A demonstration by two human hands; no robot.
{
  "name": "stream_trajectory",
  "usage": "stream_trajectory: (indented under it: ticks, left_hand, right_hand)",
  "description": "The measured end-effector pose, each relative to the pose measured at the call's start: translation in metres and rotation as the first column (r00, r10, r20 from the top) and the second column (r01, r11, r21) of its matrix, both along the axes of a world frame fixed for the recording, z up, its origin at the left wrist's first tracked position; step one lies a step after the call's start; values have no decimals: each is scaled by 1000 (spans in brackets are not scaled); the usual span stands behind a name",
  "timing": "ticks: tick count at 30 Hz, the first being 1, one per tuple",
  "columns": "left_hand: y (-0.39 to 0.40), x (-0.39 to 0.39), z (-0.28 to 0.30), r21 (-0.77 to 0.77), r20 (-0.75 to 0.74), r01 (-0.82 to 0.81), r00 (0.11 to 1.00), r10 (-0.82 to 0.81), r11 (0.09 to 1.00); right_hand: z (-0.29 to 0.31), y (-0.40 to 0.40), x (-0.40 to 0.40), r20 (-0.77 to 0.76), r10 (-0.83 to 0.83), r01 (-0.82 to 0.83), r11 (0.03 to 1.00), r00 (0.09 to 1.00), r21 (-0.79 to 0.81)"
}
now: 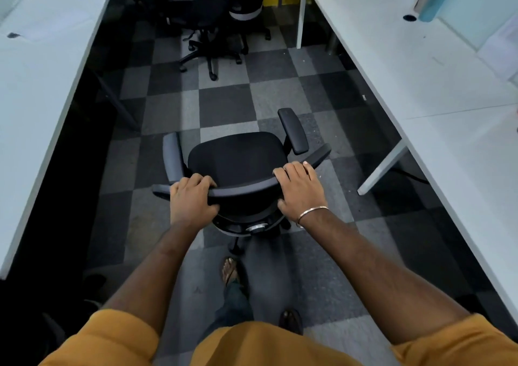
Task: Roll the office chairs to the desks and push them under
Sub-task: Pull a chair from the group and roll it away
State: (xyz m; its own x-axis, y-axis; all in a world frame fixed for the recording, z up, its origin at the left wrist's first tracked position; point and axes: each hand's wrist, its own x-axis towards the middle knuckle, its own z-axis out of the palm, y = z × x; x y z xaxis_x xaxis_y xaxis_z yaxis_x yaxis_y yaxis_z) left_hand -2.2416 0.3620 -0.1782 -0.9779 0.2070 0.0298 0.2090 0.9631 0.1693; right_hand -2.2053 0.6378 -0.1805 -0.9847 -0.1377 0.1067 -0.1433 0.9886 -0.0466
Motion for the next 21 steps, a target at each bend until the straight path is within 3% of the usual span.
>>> stream_trajectory:
  ticks: [6, 11, 21]
  left_hand:
    - [28, 90, 3, -72, 36, 66, 997, -63, 995]
    - [54, 153, 5, -118, 71, 219, 975, -212, 969]
    - [69, 277, 0, -40, 47, 524, 852, -522, 851]
  right_hand:
    - [-3, 24, 89, -52, -91, 92, 996, 994, 8]
    - [-6, 41, 156, -49, -252, 254, 967, 966, 24]
    - [-3, 44, 315, -133, -475, 467, 880, 870, -87]
